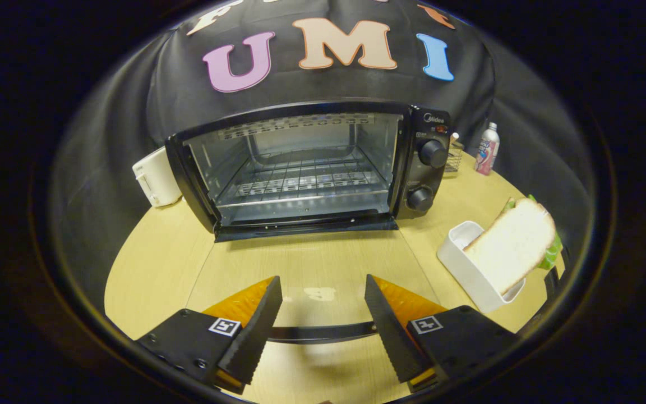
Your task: Open the toaster oven, put the food inside, and close the toaster oven door.
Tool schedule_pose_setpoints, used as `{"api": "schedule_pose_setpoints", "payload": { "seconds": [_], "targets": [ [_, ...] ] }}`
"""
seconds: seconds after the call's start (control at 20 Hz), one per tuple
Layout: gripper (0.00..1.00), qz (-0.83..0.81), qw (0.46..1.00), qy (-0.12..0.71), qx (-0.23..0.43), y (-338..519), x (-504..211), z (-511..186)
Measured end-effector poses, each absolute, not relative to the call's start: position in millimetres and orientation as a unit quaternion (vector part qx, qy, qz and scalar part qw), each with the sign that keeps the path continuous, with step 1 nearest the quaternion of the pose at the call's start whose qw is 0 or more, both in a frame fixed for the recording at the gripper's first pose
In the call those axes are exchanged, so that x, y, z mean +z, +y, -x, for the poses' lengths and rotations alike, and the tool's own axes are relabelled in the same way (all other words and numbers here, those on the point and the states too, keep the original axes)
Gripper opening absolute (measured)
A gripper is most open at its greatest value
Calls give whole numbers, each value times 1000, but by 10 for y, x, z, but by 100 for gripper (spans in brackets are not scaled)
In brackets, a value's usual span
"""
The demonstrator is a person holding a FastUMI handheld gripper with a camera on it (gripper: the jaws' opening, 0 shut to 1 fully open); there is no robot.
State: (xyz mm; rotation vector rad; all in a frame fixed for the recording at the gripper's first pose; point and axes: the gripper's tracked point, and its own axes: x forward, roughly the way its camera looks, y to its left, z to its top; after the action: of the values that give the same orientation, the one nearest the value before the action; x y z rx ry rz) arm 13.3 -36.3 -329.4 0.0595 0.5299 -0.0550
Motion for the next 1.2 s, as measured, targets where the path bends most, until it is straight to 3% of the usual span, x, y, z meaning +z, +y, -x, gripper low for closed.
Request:
{"api": "schedule_pose_setpoints", "payload": {
  "seconds": [0.3, 0.95, 1.2],
  "targets": [
    [94, -51, 976, 211, -24, -644, -2793, -57],
    [94, -14, 978, 148, -147, -2567, -2359, 158],
    [93, -47, 989, 109, -85, -2830, -2296, 66]
  ]
}}
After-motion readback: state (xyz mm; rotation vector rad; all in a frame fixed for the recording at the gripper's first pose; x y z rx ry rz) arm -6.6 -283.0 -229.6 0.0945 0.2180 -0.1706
